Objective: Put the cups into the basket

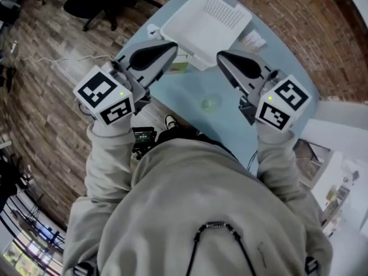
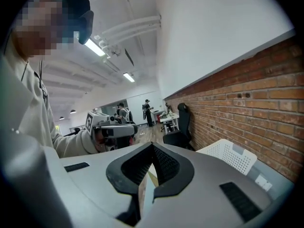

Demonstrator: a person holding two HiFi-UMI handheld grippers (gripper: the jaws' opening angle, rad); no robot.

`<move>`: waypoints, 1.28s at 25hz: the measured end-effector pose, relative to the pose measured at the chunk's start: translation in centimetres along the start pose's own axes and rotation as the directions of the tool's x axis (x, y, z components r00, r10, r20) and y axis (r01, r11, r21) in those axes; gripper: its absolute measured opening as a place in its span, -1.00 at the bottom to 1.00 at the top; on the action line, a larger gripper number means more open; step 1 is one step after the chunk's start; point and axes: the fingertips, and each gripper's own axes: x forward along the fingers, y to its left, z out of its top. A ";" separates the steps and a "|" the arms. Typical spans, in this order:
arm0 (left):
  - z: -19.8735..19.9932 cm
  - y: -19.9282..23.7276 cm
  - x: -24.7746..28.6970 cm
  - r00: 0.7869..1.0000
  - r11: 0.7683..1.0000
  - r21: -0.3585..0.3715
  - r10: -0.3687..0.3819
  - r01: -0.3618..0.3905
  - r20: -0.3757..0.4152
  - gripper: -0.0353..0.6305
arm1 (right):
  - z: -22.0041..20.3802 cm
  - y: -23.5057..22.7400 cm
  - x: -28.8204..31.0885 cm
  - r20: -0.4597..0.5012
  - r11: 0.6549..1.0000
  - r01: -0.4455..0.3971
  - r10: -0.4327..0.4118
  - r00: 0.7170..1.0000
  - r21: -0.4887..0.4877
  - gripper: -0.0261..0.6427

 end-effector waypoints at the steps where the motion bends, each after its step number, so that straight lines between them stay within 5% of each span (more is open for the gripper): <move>1: -0.1 0.3 0.2 1.000 1.000 -0.005 -0.011 0.011 -0.007 -0.90 | -0.3 -0.3 0.0 -0.004 1.000 0.010 -0.010 1.000 0.012 -0.89; 19: -1.7 0.8 5.3 0.997 0.997 -0.051 -0.055 0.053 -0.050 -0.90 | -1.5 -4.7 -1.4 -0.018 0.997 0.043 -0.042 0.999 0.056 -0.89; 32: -8.6 1.0 5.2 0.994 0.984 -0.176 -0.028 0.009 -0.108 -0.90 | -6.6 -5.2 -0.9 -0.088 0.990 0.074 -0.064 0.994 0.119 -0.89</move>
